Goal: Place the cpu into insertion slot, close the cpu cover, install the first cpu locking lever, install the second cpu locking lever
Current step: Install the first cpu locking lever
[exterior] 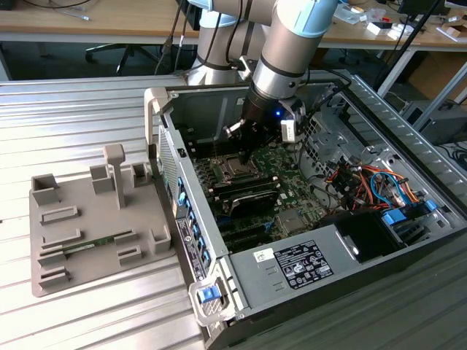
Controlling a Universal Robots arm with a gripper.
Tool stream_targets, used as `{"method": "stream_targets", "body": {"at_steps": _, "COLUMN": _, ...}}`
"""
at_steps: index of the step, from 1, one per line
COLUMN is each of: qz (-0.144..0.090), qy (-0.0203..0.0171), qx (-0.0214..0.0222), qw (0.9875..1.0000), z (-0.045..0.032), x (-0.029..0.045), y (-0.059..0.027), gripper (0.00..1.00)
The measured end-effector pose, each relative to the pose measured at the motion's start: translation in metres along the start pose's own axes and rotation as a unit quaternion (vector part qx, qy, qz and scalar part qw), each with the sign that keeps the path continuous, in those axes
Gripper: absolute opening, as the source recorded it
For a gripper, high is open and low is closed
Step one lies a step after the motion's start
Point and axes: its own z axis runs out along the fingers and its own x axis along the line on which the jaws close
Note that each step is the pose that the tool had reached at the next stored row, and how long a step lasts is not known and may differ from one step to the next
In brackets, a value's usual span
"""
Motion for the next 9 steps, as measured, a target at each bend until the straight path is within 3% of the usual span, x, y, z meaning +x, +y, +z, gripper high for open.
{"method": "stream_targets", "body": {"at_steps": 9, "qz": -0.004, "qy": 0.0000, "qx": 0.0002, "qw": 1.0000, "z": 0.0000, "x": 0.0000, "y": 0.0000, "gripper": 0.10}}
